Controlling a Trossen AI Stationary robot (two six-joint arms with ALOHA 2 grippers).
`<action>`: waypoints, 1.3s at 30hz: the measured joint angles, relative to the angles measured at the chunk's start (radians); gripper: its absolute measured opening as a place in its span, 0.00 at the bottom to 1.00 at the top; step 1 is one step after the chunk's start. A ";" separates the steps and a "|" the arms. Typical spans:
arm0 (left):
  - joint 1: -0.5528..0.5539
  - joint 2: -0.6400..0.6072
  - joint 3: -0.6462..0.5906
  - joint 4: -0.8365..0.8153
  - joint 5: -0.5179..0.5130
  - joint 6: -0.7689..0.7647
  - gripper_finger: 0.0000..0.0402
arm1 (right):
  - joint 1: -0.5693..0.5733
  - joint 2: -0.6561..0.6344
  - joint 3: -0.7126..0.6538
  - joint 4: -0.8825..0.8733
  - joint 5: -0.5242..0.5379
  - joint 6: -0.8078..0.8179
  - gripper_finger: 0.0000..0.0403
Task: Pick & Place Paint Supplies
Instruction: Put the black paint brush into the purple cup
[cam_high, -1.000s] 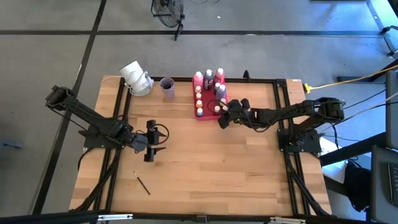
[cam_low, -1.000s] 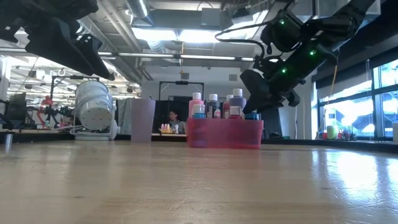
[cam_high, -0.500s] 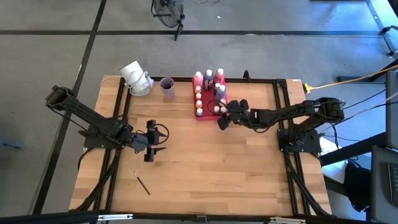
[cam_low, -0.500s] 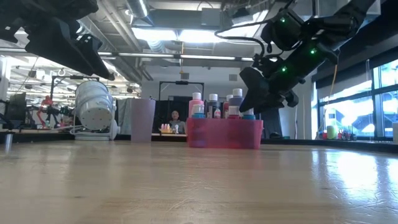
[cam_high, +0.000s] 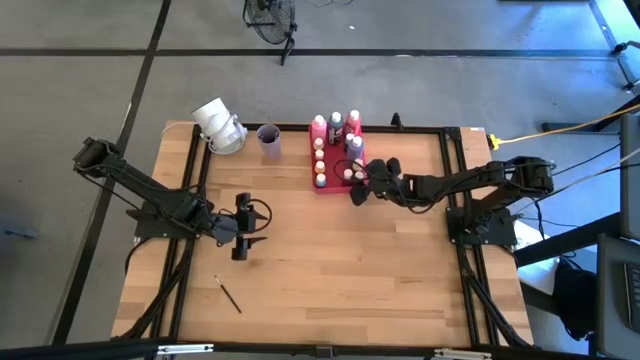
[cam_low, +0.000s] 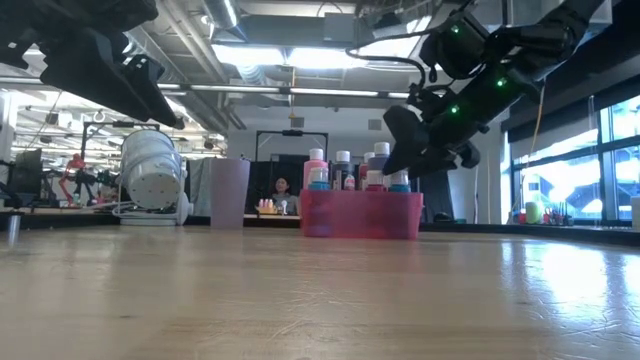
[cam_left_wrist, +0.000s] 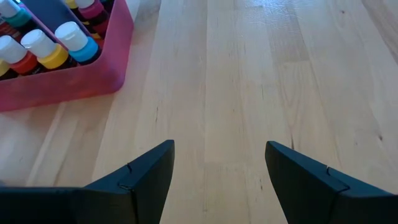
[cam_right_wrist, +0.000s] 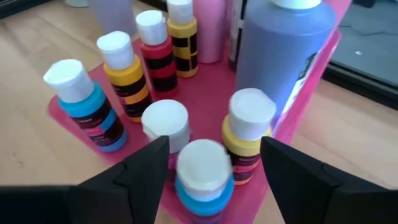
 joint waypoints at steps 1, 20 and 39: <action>0.000 0.000 0.000 0.000 0.001 0.000 0.62 | 0.001 0.000 0.000 -0.002 0.010 -0.002 0.64; -0.001 -0.006 0.047 0.002 0.664 -0.132 0.62 | 0.131 -0.151 0.000 0.006 0.015 -0.093 0.64; -0.278 -0.006 0.047 -0.206 0.678 -0.636 0.60 | 0.386 -0.170 0.000 0.235 -0.101 -0.213 0.64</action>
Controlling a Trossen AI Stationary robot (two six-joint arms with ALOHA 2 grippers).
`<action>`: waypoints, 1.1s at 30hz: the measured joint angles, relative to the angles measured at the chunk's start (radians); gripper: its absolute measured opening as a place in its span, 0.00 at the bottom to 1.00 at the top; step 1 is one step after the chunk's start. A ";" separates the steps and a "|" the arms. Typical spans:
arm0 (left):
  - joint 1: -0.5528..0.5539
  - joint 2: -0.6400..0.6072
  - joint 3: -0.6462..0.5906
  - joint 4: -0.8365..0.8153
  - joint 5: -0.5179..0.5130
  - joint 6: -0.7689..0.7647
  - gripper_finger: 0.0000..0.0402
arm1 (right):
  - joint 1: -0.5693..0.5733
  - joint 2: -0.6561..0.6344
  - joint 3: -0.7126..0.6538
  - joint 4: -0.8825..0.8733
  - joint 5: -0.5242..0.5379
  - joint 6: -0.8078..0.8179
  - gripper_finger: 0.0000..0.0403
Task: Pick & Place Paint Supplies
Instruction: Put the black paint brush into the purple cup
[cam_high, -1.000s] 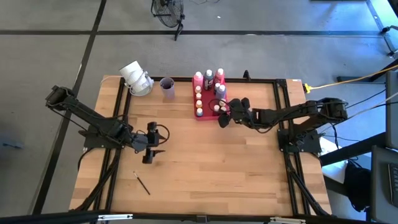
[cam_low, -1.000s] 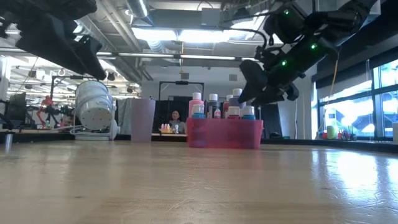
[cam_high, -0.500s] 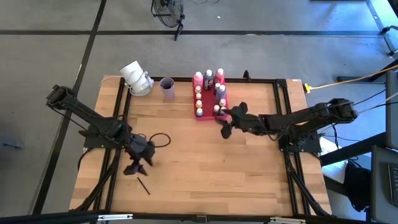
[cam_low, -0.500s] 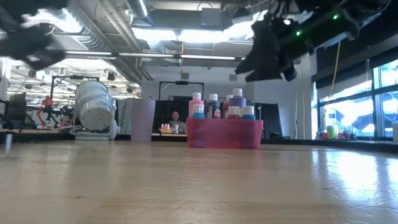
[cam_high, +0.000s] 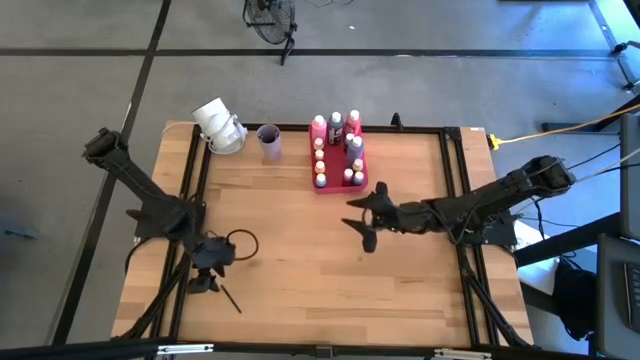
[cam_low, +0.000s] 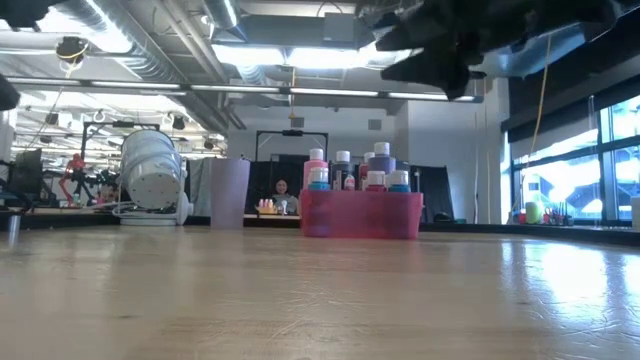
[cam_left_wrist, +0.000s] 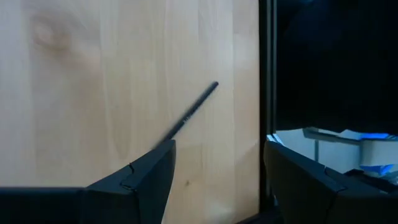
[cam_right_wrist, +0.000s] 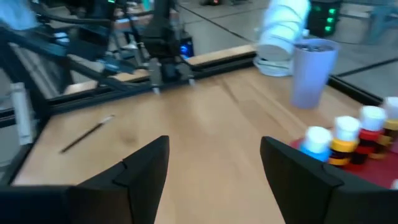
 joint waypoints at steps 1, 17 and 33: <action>-0.012 0.000 0.000 0.000 -0.001 -0.019 0.59 | 0.012 0.000 0.000 0.006 0.000 0.000 0.64; -0.153 0.000 0.000 0.295 -0.104 0.035 0.55 | 0.113 0.057 0.000 0.025 0.001 0.086 0.64; -0.185 0.001 0.047 0.091 -0.116 0.154 0.55 | 0.113 0.102 0.001 0.081 0.030 0.135 0.64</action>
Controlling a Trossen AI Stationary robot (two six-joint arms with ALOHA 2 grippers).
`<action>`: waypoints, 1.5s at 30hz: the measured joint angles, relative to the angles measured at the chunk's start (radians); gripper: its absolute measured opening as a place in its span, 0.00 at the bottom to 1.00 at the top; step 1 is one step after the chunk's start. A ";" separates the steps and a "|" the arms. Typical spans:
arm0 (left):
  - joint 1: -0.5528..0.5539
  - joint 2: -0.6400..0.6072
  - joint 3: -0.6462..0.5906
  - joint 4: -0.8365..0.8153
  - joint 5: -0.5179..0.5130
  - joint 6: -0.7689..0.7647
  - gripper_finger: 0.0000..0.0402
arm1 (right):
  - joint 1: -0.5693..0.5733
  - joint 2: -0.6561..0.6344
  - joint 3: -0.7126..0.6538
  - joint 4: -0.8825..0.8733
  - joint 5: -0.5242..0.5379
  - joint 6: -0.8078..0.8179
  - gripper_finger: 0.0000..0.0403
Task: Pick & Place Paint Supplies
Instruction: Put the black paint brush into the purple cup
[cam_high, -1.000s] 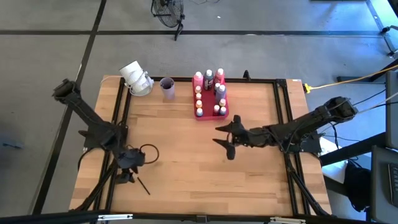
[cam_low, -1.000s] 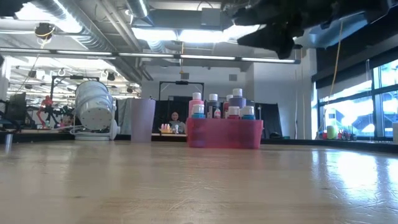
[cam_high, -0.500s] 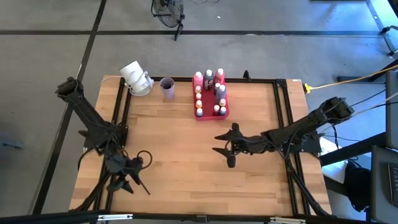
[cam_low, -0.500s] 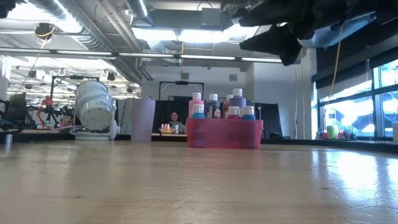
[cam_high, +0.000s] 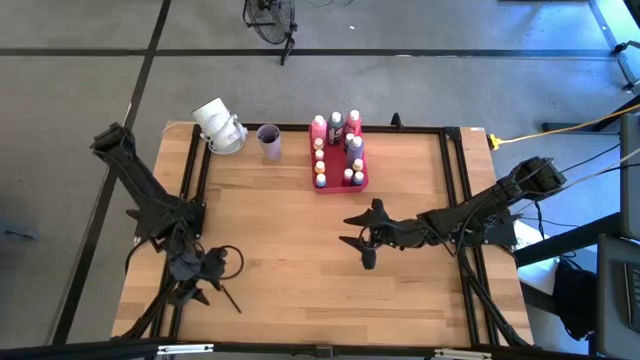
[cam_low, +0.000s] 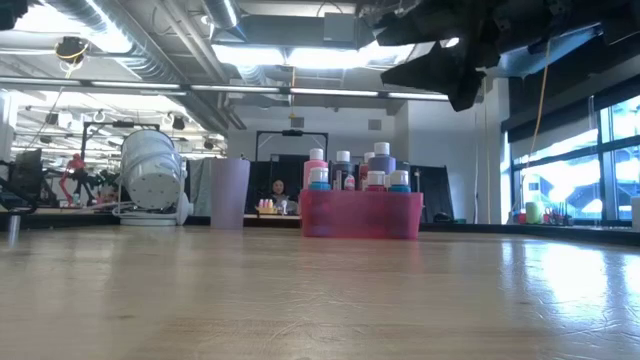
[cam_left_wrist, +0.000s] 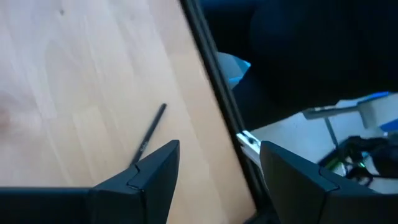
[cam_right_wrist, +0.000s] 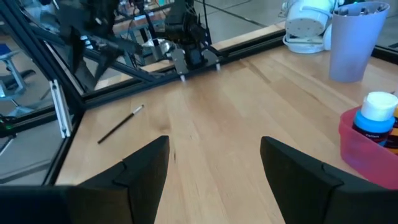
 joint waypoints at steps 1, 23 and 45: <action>-0.007 0.000 0.025 -0.030 -0.002 0.009 0.55 | 0.000 0.000 0.000 -0.001 0.000 0.000 0.64; -0.113 0.532 0.449 -0.787 -0.199 0.194 0.55 | 0.000 0.000 0.000 -0.011 0.000 -0.003 0.64; -0.115 0.630 0.430 -0.673 -0.184 0.204 0.55 | -0.002 0.000 0.000 -0.011 0.052 0.030 0.64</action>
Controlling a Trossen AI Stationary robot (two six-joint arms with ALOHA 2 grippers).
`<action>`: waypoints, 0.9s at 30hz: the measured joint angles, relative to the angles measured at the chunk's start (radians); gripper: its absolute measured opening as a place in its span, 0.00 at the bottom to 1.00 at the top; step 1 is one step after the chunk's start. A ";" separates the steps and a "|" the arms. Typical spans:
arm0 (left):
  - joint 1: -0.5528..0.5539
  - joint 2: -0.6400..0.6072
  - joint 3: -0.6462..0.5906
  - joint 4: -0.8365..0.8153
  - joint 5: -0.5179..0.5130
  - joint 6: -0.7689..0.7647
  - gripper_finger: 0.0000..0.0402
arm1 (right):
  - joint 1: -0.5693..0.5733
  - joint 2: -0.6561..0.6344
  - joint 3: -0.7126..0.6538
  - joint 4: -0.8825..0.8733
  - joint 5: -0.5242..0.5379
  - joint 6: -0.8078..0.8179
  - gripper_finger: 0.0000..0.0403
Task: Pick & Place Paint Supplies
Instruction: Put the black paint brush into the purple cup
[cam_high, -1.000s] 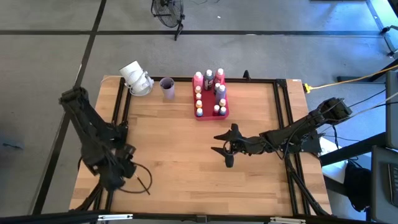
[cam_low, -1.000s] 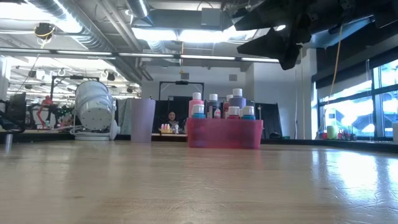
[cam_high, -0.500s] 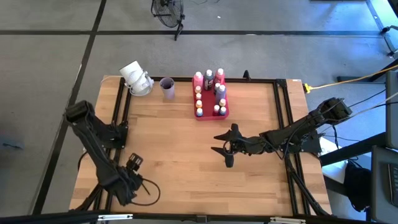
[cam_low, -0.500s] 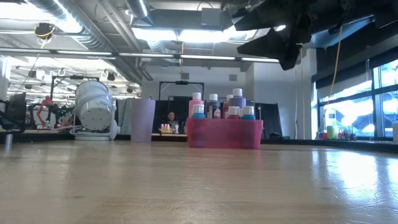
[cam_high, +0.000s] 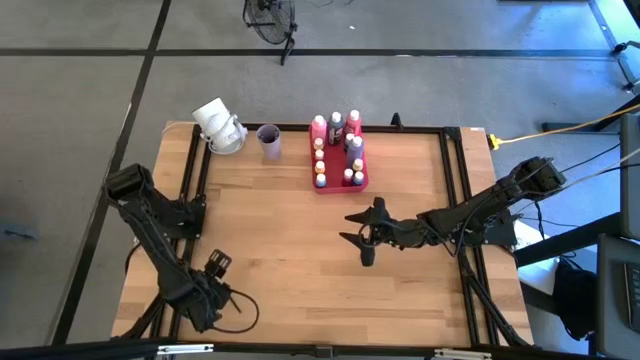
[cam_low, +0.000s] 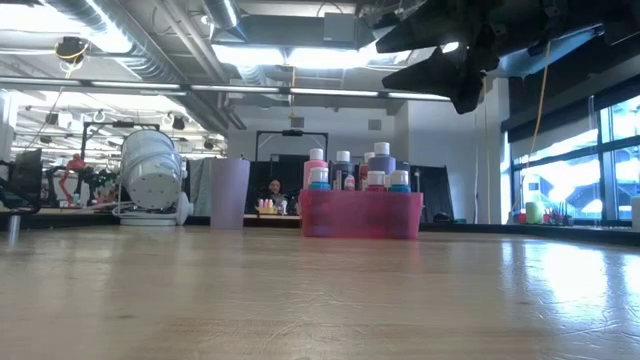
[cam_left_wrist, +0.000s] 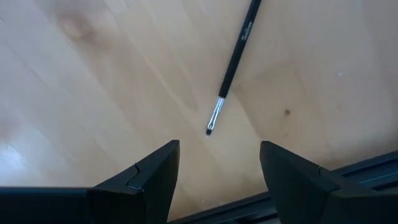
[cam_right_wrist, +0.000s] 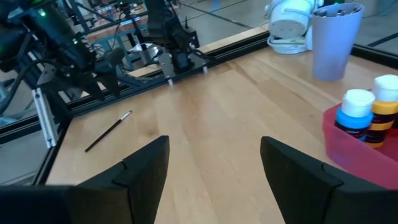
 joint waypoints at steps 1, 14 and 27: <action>0.000 0.000 -0.007 -0.001 0.001 0.000 0.55 | 0.000 0.000 0.000 0.000 0.005 0.000 0.64; 0.000 -0.094 -0.130 0.076 -0.007 0.002 0.55 | -0.013 0.000 0.000 0.000 0.027 0.000 0.64; 0.000 -0.141 -0.279 0.290 0.030 0.008 0.55 | -0.038 0.000 0.000 0.000 0.027 0.003 0.64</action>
